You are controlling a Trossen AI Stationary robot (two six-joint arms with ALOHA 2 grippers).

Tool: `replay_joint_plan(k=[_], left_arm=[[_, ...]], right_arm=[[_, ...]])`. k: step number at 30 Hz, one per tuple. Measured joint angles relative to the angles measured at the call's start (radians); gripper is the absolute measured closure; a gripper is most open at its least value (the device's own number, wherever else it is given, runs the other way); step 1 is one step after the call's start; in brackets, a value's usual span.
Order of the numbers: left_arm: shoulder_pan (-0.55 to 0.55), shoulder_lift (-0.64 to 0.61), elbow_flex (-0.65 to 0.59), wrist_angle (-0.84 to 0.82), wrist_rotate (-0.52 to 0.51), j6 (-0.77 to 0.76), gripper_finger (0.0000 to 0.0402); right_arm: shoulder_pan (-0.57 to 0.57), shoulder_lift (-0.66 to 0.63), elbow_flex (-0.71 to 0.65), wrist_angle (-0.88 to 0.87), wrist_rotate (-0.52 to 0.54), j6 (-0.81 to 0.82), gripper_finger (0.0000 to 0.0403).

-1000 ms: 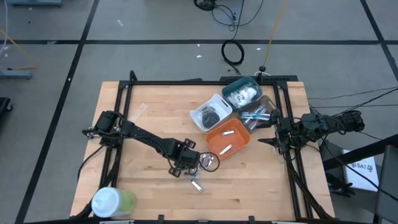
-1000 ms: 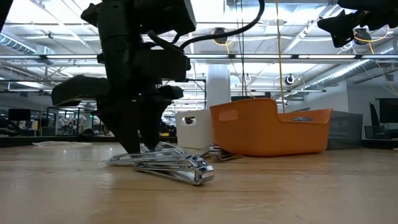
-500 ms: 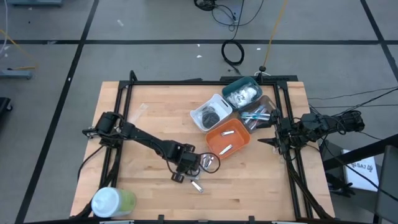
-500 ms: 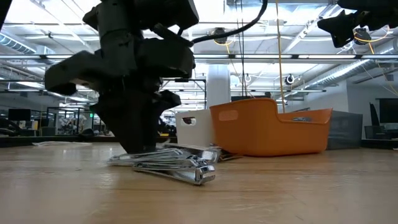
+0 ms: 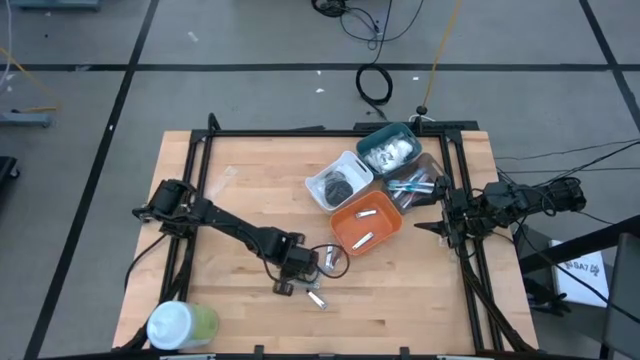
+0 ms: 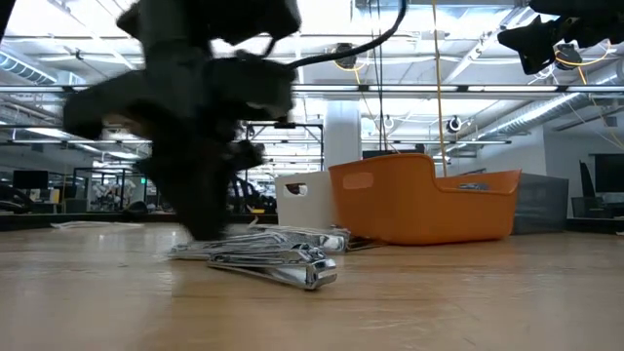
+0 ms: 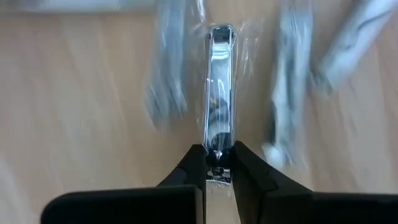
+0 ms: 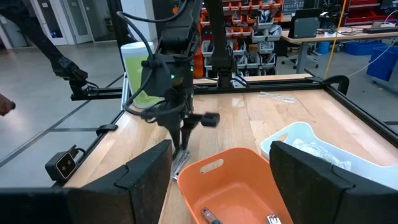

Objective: Pick & Place Travel size toiletries
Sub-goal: Put the silver nail cutter into the orange bin

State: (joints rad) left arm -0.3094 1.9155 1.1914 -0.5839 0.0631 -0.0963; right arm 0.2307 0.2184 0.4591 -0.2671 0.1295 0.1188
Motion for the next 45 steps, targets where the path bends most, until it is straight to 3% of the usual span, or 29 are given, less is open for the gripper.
replay_joint_plan(k=[4, 9, 17, 24, 28, 35, 40, 45], left_arm=[[-0.016, -0.078, 0.000, 0.002, -0.027, -0.034, 0.0370], [-0.031, -0.149, 0.001, 0.068, -0.134, -0.040, 0.0370], [0.006, -0.178, 0.004, 0.504, -0.269, -0.111, 0.0358], [0.070, -0.118, 0.014, 0.850, -0.270, -0.134, 0.0370], [0.115, -0.076, 0.107, 0.784, -0.283, -0.213, 0.0370], [0.171, 0.073, 0.357, 0.371, -0.361, -0.339, 0.0370], [0.201, 0.175, 0.407, 0.330, -0.323, -0.419, 0.0370], [0.208, 0.225, 0.406, 0.316, -0.313, -0.435, 0.0335]], right_arm=[[0.000, 0.000, 0.000, 0.000, 0.000, -0.003, 0.0147], [0.000, 0.000, 0.000, 0.000, 0.000, -0.007, 0.0147], [0.000, 0.001, 0.000, 0.002, 0.000, -0.007, 0.0147], [0.000, 0.003, 0.000, 0.008, 0.000, -0.007, 0.0147], [0.000, 0.004, 0.000, 0.009, 0.000, -0.007, 0.0147], [0.000, 0.004, 0.000, 0.008, 0.000, -0.007, 0.0147], [0.000, 0.004, 0.000, 0.001, 0.000, -0.007, 0.0147], [0.000, 0.008, 0.000, 0.000, 0.001, -0.007, 0.0147]])
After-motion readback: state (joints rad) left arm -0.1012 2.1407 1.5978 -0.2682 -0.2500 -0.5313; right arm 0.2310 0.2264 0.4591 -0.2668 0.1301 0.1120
